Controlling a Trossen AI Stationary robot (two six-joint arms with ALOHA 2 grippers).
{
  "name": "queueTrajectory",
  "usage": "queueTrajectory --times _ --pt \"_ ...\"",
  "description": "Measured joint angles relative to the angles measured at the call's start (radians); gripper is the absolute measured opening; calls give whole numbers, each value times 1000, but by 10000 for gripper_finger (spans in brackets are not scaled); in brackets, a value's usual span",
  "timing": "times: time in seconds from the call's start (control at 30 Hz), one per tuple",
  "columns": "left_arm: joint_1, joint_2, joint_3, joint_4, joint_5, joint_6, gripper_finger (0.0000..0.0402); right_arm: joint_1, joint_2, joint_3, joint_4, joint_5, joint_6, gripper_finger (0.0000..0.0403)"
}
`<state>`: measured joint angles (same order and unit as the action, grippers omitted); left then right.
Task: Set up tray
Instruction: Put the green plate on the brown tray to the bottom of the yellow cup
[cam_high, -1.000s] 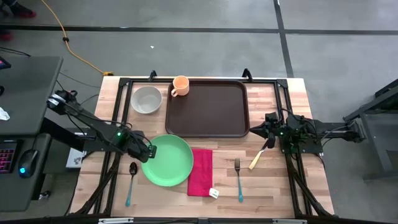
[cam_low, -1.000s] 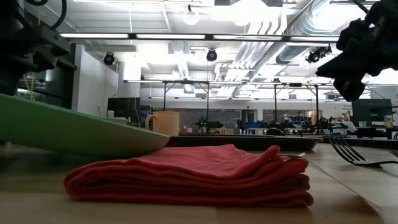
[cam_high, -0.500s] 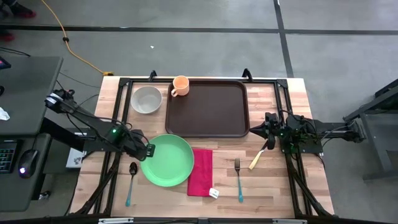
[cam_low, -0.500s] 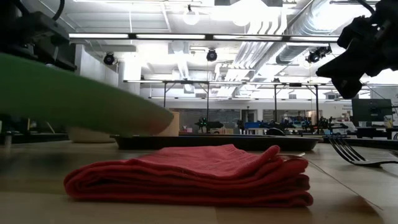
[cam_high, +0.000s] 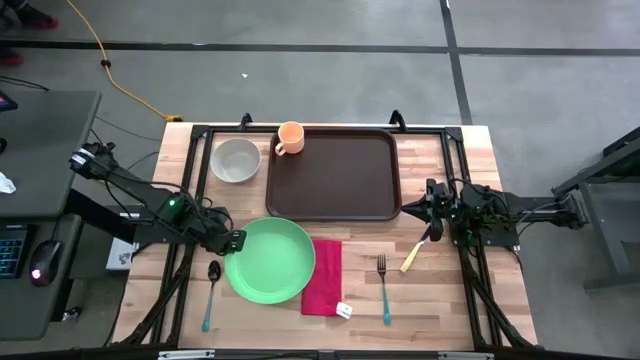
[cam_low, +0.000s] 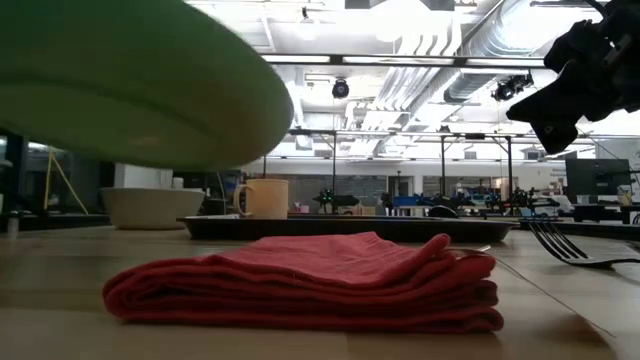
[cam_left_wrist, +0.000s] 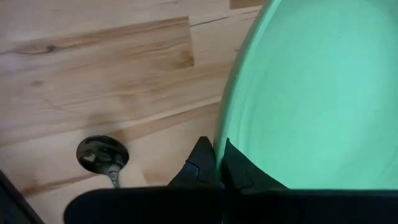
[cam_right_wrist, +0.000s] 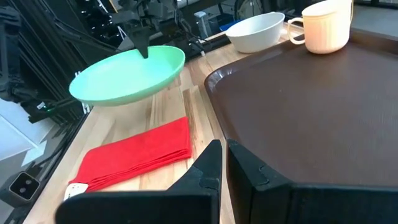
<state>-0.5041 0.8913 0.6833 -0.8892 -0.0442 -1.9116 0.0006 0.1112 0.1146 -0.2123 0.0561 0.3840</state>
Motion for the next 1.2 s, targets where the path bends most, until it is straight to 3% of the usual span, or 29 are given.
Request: queueTrajectory --times 0.53,1.2 --pt "1 24 174 -28 -248 23 14 0 0 0 0 5 0 0" --pt "22 129 249 -26 -318 -66 14 0 0 0 -1 4 37 0"
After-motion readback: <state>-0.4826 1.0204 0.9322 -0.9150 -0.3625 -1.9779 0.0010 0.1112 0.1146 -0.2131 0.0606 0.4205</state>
